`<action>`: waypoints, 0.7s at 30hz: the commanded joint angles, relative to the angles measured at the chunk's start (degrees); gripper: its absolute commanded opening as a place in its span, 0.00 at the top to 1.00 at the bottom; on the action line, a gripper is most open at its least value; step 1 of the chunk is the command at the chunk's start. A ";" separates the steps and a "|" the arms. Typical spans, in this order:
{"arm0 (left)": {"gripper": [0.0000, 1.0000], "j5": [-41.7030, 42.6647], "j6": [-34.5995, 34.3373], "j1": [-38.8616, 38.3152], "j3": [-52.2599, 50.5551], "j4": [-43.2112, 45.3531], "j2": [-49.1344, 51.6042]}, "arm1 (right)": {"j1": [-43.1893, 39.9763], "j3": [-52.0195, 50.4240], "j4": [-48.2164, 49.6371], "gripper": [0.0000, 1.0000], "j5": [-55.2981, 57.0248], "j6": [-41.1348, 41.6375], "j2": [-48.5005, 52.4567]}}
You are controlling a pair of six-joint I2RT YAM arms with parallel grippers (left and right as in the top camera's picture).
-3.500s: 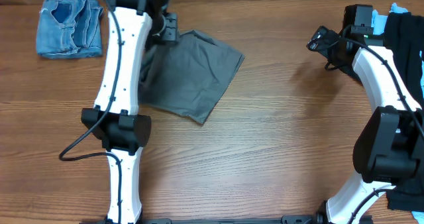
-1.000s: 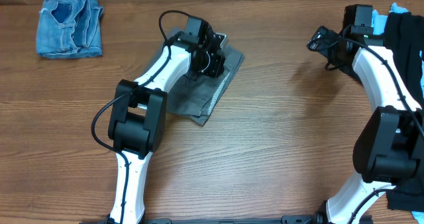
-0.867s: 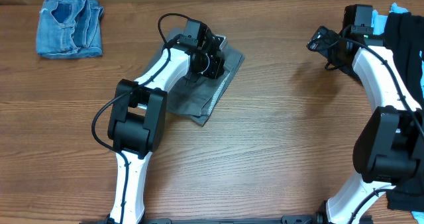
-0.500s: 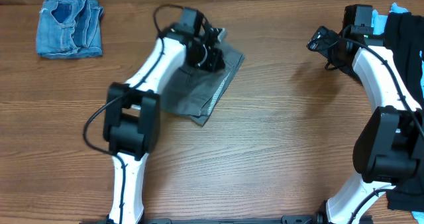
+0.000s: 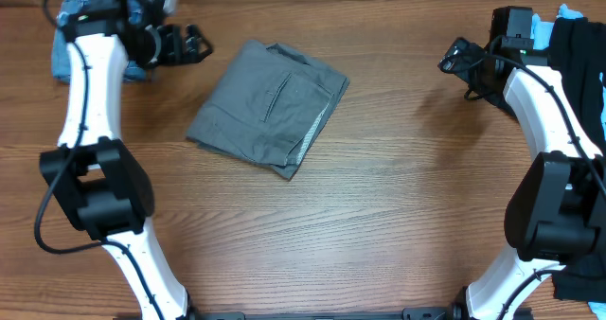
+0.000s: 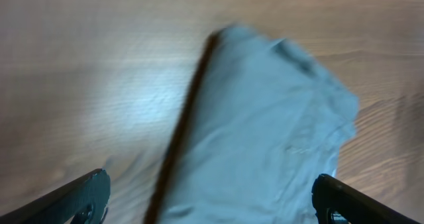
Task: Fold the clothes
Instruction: 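Release the folded shorts and pull the left gripper back left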
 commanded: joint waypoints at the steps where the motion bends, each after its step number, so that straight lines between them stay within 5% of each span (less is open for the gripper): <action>1: 0.00 6.54 6.19 0.79 -0.20 -2.27 5.64 | 0.24 1.18 0.20 0.00 -0.11 0.09 -1.53; 21: 0.00 9.60 12.61 -2.95 -0.26 -4.90 20.63 | 0.24 1.18 0.20 0.00 -0.11 0.11 -1.53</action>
